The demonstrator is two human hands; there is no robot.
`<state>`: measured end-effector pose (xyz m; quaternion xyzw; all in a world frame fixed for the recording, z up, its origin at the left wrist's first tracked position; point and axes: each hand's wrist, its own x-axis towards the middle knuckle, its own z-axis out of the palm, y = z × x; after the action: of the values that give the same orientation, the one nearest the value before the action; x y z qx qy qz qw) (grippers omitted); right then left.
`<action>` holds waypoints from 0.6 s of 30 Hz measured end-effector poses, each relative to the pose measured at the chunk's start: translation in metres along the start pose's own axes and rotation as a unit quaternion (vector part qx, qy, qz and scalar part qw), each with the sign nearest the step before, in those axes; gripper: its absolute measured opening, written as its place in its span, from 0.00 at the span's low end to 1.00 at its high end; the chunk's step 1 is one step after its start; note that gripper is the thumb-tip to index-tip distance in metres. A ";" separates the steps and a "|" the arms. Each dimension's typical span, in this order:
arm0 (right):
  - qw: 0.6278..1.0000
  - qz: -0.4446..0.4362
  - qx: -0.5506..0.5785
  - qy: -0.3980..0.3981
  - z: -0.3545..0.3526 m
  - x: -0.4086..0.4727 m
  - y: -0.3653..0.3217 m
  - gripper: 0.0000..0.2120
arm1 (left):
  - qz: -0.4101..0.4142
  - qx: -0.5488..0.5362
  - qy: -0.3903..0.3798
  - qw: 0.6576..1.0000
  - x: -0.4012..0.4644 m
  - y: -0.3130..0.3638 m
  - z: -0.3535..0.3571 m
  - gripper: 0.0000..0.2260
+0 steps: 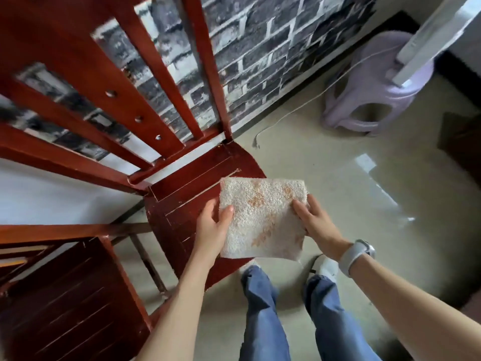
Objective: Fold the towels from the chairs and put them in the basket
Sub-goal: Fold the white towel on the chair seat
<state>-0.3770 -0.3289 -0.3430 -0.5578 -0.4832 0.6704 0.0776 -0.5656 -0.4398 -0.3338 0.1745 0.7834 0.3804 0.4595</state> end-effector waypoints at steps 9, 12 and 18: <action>0.983 -0.072 0.116 0.123 -0.216 -0.088 -0.067 0.08 | 0.127 0.038 -0.078 0.988 -0.063 0.181 0.167 0.10; 0.967 -0.132 0.106 0.188 -0.299 -0.122 -0.081 0.11 | 0.173 0.042 -0.100 0.979 -0.088 0.234 0.247 0.12; 0.930 -0.176 0.067 0.316 -0.453 -0.182 -0.096 0.09 | 0.254 0.062 -0.182 0.948 -0.129 0.332 0.397 0.07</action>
<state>0.0203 -0.1415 -0.1096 -0.6404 -0.4779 0.4660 0.3800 -0.1857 -0.1309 -0.1214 0.4625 0.6382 0.3970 0.4703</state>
